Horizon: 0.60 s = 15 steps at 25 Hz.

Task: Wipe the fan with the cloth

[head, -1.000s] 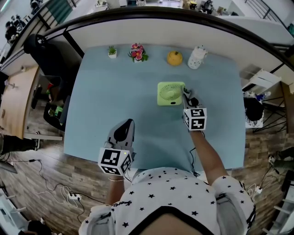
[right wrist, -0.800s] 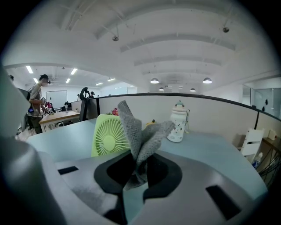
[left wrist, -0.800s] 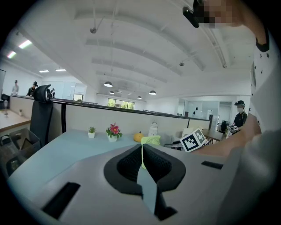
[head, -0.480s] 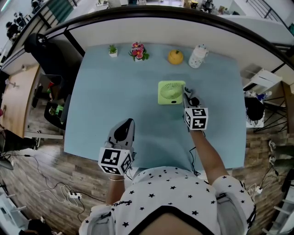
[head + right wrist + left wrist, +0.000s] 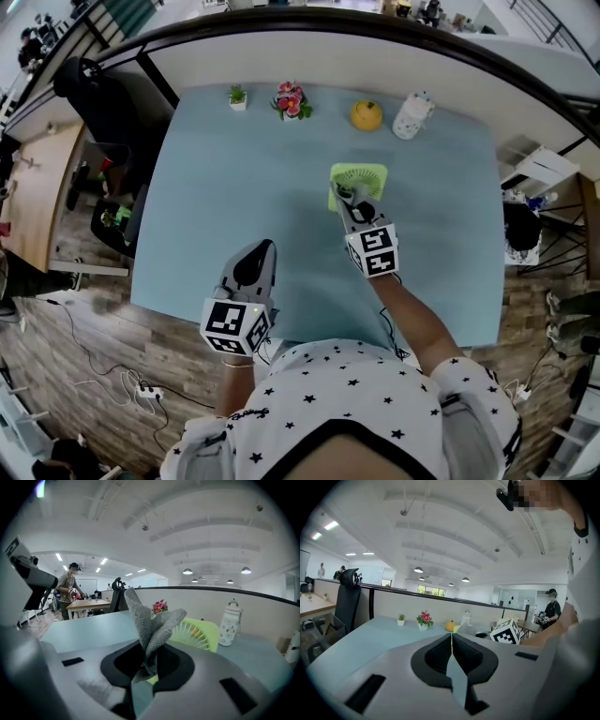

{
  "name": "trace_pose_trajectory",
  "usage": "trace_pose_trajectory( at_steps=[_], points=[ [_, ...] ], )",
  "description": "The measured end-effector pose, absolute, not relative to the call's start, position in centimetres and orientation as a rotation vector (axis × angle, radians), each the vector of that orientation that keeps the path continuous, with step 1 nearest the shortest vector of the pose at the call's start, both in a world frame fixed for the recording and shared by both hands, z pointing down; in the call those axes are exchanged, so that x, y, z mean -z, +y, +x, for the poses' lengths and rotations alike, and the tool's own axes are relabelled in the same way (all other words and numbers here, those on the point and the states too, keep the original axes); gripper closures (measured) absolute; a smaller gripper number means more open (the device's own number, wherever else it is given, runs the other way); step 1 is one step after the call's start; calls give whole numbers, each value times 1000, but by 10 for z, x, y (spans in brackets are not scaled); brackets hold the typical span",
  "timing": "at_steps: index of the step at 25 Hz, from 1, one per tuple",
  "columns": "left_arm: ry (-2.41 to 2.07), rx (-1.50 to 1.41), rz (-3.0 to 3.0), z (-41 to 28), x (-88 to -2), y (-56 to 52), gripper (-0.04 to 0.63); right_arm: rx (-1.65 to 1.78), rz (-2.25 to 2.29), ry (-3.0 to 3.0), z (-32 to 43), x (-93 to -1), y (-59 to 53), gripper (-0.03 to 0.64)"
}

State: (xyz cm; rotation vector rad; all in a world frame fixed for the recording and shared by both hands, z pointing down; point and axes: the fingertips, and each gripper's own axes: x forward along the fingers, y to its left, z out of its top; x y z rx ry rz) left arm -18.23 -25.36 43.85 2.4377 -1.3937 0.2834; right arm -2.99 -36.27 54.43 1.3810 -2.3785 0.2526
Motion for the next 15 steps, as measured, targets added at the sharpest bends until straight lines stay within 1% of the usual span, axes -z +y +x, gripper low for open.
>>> trace_pose_trajectory(
  at_steps=[6, 15],
  points=[
    [-1446, -293, 2390, -204, -442, -250, 565, -273, 1313, -2354, -54, -569, -367, 569],
    [-1477, -295, 2365, -219, -444, -252, 565, -278, 1348, -2267, -43, -591, -371, 569]
  ],
)
